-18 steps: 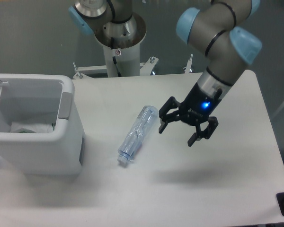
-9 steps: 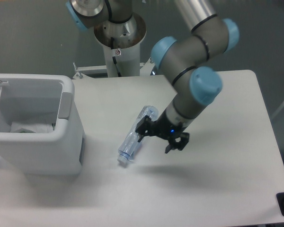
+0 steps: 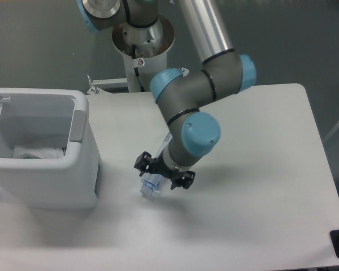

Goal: Place the trash in the trash can
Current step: 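Lower the gripper and close it around the bottle's middle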

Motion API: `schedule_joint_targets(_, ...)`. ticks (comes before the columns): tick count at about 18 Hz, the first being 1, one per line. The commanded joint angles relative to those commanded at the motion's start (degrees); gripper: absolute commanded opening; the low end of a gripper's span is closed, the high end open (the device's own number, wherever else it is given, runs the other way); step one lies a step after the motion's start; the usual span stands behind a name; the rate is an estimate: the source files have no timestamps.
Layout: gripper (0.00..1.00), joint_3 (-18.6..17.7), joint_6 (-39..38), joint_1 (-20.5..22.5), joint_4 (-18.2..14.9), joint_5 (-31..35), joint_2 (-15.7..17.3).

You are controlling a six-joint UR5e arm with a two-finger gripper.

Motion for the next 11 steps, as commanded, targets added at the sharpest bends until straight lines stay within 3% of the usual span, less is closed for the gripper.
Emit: schedule_joint_targets(11,1.0,-0.4,-2.7,-2.9,0.3,8.3,-3.8)
